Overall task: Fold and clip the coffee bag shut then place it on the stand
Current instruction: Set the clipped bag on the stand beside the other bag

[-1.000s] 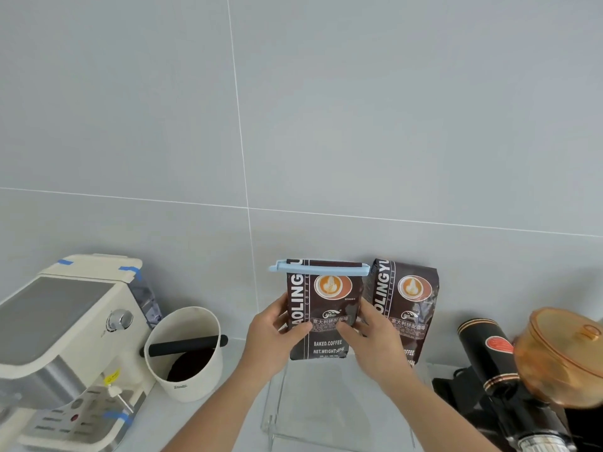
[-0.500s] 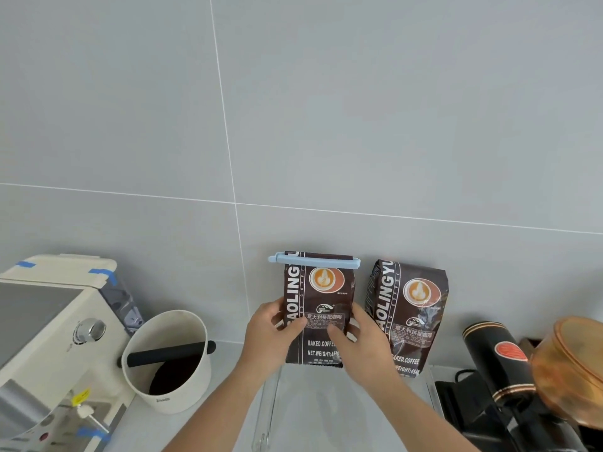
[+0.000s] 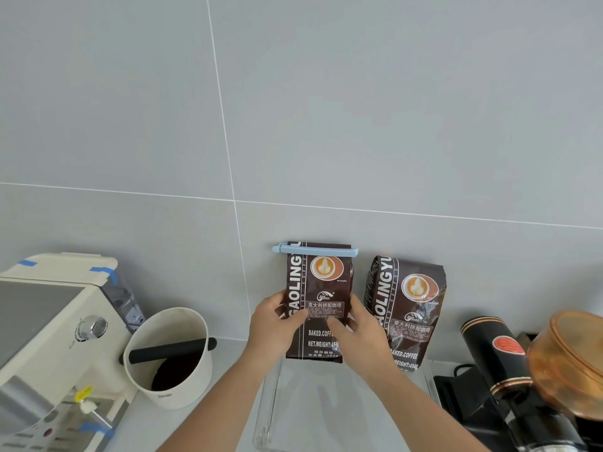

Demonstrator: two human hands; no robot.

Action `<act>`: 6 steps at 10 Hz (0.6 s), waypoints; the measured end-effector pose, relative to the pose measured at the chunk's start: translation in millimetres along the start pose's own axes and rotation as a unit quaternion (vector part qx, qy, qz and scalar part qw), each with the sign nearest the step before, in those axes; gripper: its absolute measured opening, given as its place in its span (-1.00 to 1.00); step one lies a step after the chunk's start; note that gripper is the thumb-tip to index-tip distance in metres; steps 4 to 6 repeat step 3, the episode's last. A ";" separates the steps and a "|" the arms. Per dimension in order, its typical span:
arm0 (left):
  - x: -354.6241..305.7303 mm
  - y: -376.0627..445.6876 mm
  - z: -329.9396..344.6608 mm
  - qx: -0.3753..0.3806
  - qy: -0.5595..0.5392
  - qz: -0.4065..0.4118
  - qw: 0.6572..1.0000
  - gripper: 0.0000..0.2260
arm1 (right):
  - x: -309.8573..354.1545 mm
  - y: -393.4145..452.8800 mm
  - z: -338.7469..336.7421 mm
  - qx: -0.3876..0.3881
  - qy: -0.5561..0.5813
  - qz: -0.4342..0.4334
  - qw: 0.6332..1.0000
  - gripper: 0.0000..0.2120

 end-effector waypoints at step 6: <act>-26.8 -15.7 -10.8 0.064 -0.041 -0.052 0.996 -0.82 | 19.9 -17.4 -20.7 0.015 0.043 0.002 0.999 -0.71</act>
Point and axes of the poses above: each hand's wrist, its own y-axis towards the middle knuckle, its own z-axis out of the palm, x = y × z, the point moved 2 cm from there along y, towards the middle knuckle, and after that the axes turned 10 degrees about -y, right-handed, at the moved point
